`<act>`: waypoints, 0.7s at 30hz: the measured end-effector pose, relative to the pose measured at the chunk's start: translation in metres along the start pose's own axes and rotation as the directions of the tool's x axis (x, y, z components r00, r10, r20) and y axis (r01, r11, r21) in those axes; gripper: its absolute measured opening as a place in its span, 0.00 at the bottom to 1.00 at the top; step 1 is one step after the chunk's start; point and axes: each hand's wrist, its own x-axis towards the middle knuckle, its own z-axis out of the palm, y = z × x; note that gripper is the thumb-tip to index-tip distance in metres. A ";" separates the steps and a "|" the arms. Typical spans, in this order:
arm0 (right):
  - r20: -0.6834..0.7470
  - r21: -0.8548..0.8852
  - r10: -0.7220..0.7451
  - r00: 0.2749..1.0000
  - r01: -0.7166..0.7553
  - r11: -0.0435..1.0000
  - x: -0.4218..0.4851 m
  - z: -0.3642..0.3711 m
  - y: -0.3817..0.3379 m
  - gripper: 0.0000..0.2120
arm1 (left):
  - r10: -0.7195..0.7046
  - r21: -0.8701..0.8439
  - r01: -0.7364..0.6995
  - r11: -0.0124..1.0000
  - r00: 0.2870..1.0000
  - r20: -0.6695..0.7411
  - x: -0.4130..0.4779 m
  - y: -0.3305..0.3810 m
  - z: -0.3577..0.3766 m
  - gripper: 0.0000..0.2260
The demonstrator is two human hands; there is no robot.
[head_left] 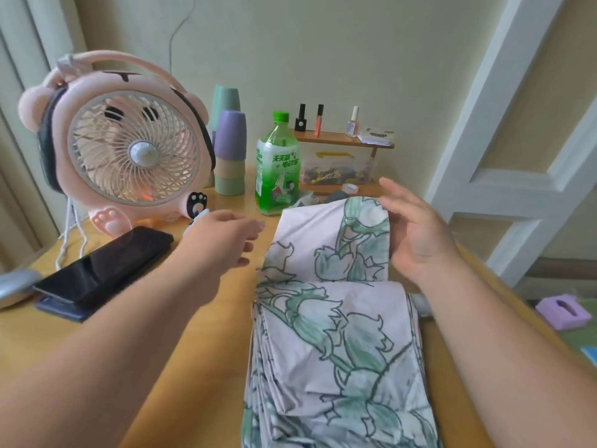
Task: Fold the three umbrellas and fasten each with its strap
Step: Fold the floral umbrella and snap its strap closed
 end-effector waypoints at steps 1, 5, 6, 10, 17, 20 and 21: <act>0.001 -0.014 -0.005 1.000 0.005 1.000 0.002 -0.006 0.000 0.18 | -0.014 0.101 0.010 0.995 0.999 0.041 0.009 0.003 0.001 0.06; 0.033 -0.003 0.004 0.999 -0.004 1.000 0.003 -0.015 0.009 0.17 | -0.117 0.117 0.086 0.989 0.953 0.281 0.027 0.007 0.014 0.16; 0.045 -0.002 0.017 0.999 -0.017 1.000 0.003 -0.014 0.011 0.16 | -0.147 0.062 0.134 0.989 0.943 0.298 0.029 0.005 0.018 0.17; -0.006 -0.185 -0.025 1.000 0.024 0.982 0.010 -0.013 0.019 0.15 | -0.142 -0.061 0.150 0.987 0.983 0.120 0.044 -0.002 0.030 0.07; 0.035 -0.326 -0.067 0.997 0.075 0.942 0.020 -0.007 0.025 0.20 | -0.024 -0.120 0.042 0.992 0.989 0.147 0.056 -0.003 0.030 0.14; 0.094 -0.315 -0.046 0.994 0.074 0.946 0.020 -0.006 0.029 0.25 | 0.036 -0.199 -0.003 0.980 0.986 0.161 0.057 -0.004 0.033 0.19; 0.097 -0.306 -0.048 0.994 0.075 0.949 0.020 -0.006 0.029 0.26 | 0.051 -0.222 -0.021 0.975 0.990 0.130 0.057 -0.005 0.034 0.19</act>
